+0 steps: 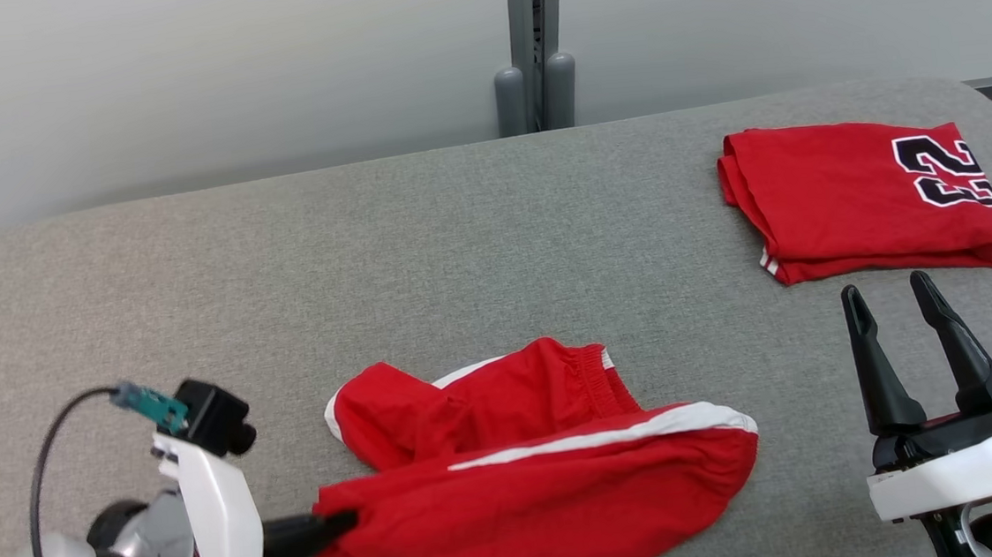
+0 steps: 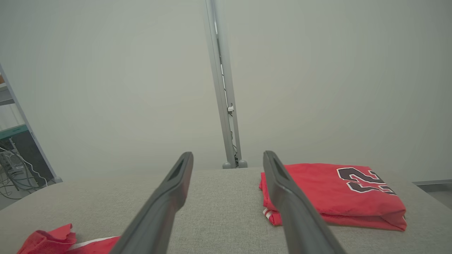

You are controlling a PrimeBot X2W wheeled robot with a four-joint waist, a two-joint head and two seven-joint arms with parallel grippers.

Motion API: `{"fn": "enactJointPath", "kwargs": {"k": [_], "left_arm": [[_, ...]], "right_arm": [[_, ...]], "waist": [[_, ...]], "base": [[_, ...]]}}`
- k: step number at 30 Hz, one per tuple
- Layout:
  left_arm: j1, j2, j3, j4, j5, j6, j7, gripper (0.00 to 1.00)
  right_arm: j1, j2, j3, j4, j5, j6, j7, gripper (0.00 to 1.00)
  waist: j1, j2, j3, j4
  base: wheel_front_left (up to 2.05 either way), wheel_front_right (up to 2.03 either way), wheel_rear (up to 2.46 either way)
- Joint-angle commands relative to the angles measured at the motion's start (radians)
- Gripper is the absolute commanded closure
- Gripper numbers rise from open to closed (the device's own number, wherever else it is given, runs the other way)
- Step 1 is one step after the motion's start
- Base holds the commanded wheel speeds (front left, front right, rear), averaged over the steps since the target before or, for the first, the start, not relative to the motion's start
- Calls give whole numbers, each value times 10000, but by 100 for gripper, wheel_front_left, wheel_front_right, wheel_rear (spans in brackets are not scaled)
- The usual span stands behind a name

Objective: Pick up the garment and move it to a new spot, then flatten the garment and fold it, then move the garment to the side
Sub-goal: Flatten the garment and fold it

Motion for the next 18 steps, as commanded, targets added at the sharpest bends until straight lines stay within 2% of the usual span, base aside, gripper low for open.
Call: {"fn": "enactJointPath", "kwargs": {"k": [1,4,8,14,16,17,18], "left_arm": [[193,18,-60,80,79,24,-59,100],[481,105,-290,458,545,200,-247,100],[906,-301,-468,951,725,273,-751,100],[1165,-558,-650,1429,891,244,-1040,100],[1222,-607,-668,1511,919,234,-1132,80],[1227,-639,-636,1496,912,219,-1225,59],[1211,-672,-570,1443,891,211,-1324,0]], "right_arm": [[11,-81,-35,-22,-24,5,-3,0],[-7,-64,-13,-32,-24,5,-3,0],[-45,-100,6,0,46,5,-3,0],[-21,-159,-26,38,95,5,-3,0],[-21,-170,-53,27,96,5,-3,0],[-17,-170,-63,24,98,5,-3,0],[-2,-169,-71,21,97,5,-3,0]], "waist": [[0,0,28,68],[0,0,91,106],[0,0,144,83],[0,0,171,23],[0,0,192,9],[0,0,196,3],[0,0,194,3]], "base": [[0,0,0],[0,0,0],[0,0,0],[0,0,0],[0,0,0],[0,0,0],[0,0,0]]}}
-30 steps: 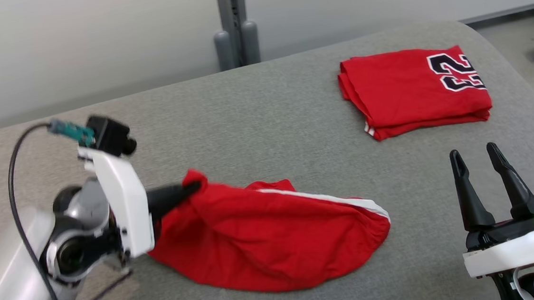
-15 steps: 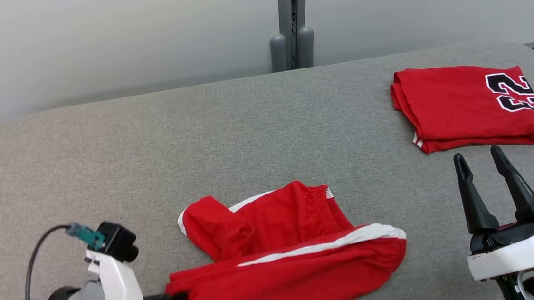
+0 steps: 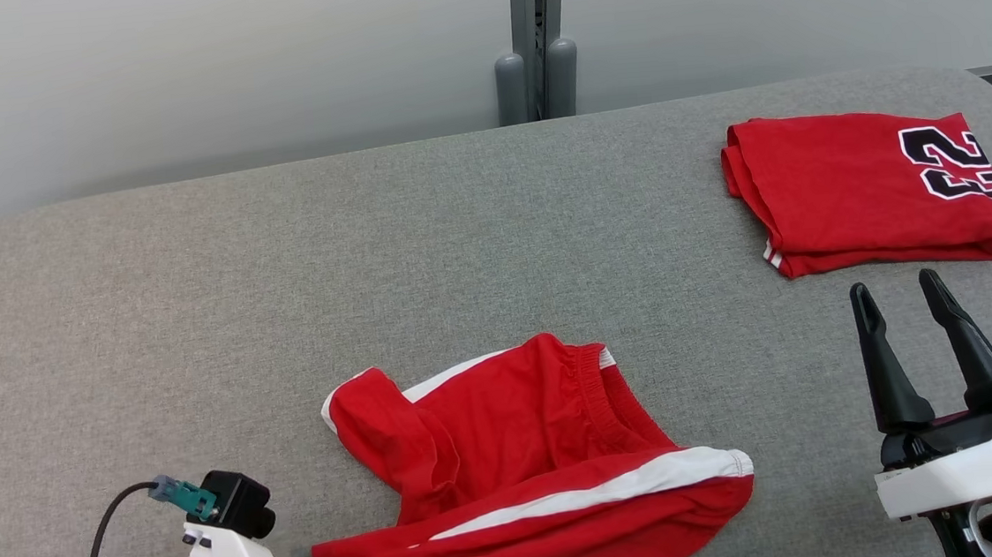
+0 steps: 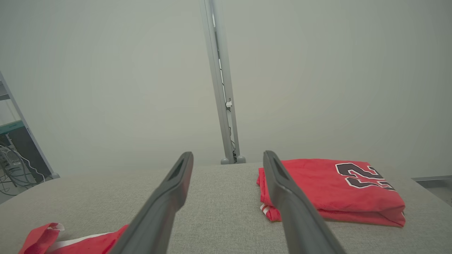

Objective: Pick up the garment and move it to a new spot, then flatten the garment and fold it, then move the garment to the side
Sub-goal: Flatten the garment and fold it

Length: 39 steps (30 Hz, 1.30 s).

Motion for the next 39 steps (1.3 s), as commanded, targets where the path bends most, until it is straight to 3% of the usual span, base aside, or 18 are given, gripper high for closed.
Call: {"fn": "enactJointPath", "kwargs": {"k": [1,9,14,20,27,32,35,39], "left_arm": [[80,-2,139,-85,-19,-23,-134,0],[315,789,900,-1431,352,470,-980,0],[467,896,1541,-2287,1270,1352,-2349,0],[783,350,1851,-2698,2193,2292,-3948,0],[1008,-827,2066,-2000,3072,3052,-6124,0],[1064,-1735,2184,-1206,3378,3231,-7675,0],[1059,-1976,2168,-729,3794,3340,-8367,0],[800,-2287,2257,29,4336,3174,-8853,0]], "right_arm": [[36,-37,-32,-13,20,5,-3,0],[214,-54,-229,-122,17,5,-3,0],[181,-11,-306,-182,-48,5,-3,0],[180,-94,-335,-213,-42,5,-3,0],[312,-85,-337,-192,-101,5,-1,0],[419,-74,-279,-121,-95,5,-2,0],[472,-40,-292,-152,-93,5,-2,0],[552,-9,-137,-124,-75,5,-2,0]], "waist": [[0,0,0,0],[0,0,76,109],[0,0,203,234],[0,0,277,371],[0,0,152,615],[0,0,-62,753],[0,0,-130,829],[0,0,-143,882]], "base": [[0,0,0],[0,0,0],[0,0,0],[0,0,0],[0,0,0],[0,0,0],[0,0,0],[0,0,0]]}}
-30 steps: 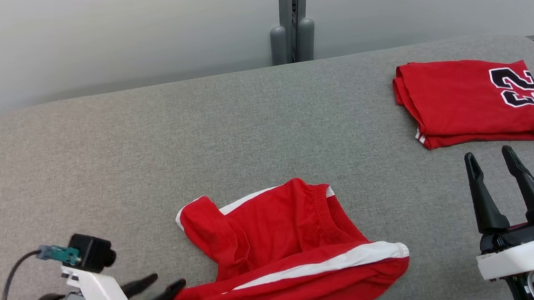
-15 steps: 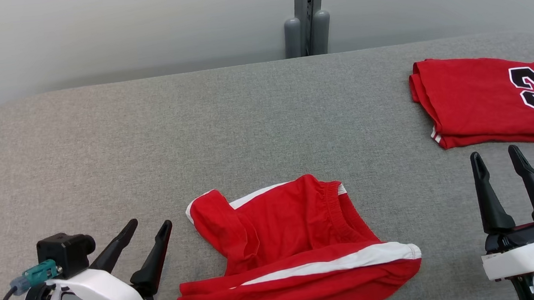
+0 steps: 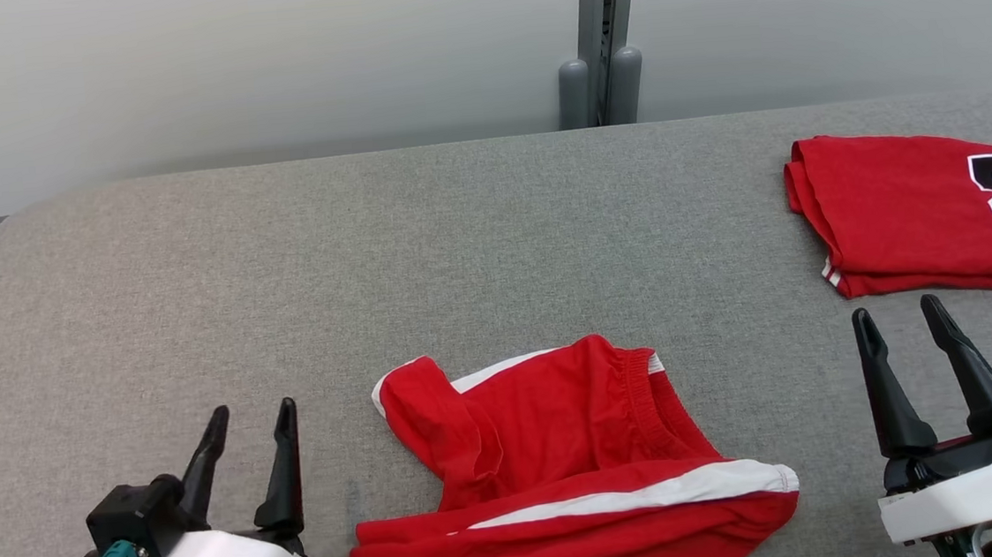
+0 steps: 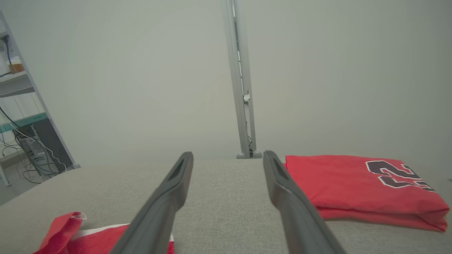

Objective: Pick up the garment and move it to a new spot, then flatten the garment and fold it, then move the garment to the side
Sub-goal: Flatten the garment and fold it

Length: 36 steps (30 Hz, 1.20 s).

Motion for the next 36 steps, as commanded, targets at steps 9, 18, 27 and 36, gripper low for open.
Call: {"fn": "enactJointPath", "kwargs": {"k": [9,18,27,36], "left_arm": [[660,-1445,1651,-188,1601,-509,-222,0],[1481,-2399,2491,404,2611,-1478,-216,0],[1426,-2511,2929,650,2895,-1898,-218,0],[1318,-2588,2896,1001,2645,-1937,257,0]], "right_arm": [[343,36,72,-53,57,5,-2,0],[642,-39,213,163,80,5,-2,0],[609,-357,522,326,419,5,-1,0],[693,-569,976,684,933,5,241,0]], "waist": [[0,0,-131,-56],[0,0,-497,20],[0,0,-469,-87],[0,0,-561,-140]], "base": [[0,0,0],[0,0,0],[0,0,0],[0,0,0]]}}
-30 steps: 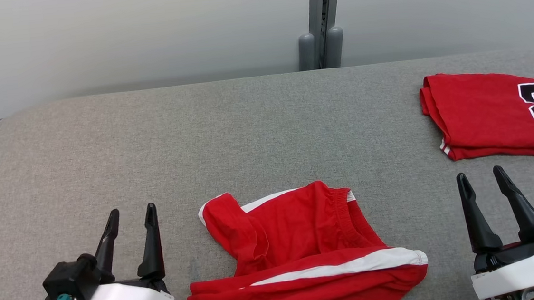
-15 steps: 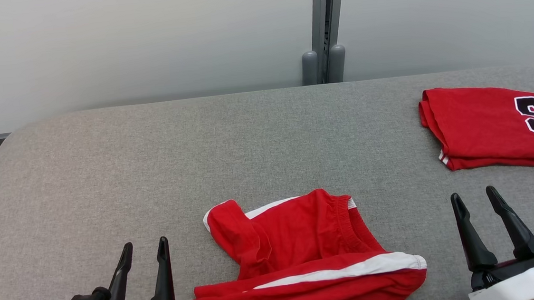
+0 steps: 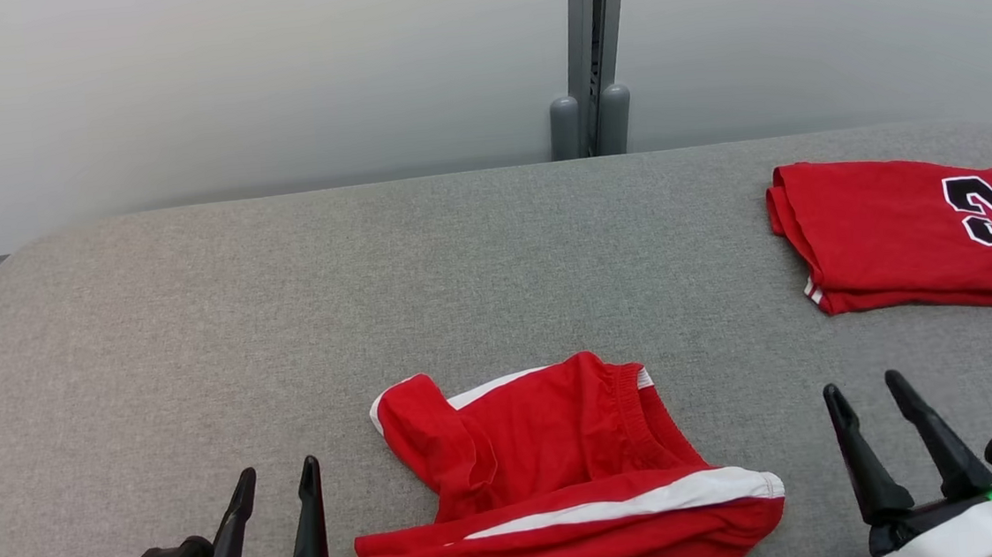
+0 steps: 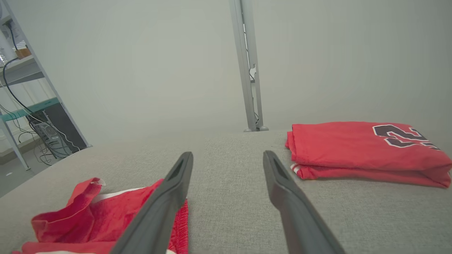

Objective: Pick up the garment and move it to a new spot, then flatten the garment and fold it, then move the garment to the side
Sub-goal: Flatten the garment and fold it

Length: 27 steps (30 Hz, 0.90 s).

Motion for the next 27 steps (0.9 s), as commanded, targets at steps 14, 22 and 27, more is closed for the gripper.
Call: {"fn": "enactJointPath", "kwargs": {"k": [14,22,27], "left_arm": [[71,255,-524,-736,-662,389,3339,0],[195,244,-662,-727,-873,866,4531,0],[304,249,-831,-549,-1026,930,5089,0]], "right_arm": [[316,-415,689,-847,2538,5,3461,0],[572,10,146,-922,3122,5,4659,0],[616,221,60,-941,3549,5,5273,0]], "waist": [[0,-1,114,-115],[0,-1,203,-179],[0,-1,244,-195]], "base": [[0,0,0],[0,0,0],[0,0,0]]}}
